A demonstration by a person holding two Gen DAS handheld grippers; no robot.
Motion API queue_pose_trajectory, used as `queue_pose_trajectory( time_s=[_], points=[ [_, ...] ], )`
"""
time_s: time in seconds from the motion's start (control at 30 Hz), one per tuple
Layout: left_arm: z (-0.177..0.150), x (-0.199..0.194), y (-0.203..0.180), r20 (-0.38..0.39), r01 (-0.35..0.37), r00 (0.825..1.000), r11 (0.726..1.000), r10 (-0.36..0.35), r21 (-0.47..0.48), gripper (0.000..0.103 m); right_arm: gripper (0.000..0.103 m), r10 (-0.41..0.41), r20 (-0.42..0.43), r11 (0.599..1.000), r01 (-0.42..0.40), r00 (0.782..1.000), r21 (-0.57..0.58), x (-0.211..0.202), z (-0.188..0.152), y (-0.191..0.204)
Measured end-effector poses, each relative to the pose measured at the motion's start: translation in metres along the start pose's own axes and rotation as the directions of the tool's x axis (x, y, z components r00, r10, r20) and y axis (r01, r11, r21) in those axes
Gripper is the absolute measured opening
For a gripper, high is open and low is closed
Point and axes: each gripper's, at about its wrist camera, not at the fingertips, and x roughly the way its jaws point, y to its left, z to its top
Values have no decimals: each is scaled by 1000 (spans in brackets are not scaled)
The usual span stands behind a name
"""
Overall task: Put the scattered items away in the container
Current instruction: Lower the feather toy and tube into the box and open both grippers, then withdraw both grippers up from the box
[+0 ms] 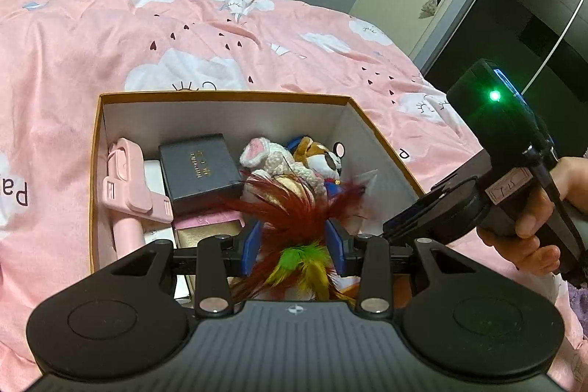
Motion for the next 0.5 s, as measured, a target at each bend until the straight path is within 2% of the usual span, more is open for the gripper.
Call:
queue_pose_trajectory(
  time_s=[0.2,0.5],
  points=[
    [0,0,0,3,-1,1000,1000,1,-2,46,49,11,22,1000,-12,1000,28,-8,-2,-7],
    [0,0,-6,3,-30,1000,999,30,19,46,48,30,115,999,-34,993,32,-33,-12,-18]
  ],
)
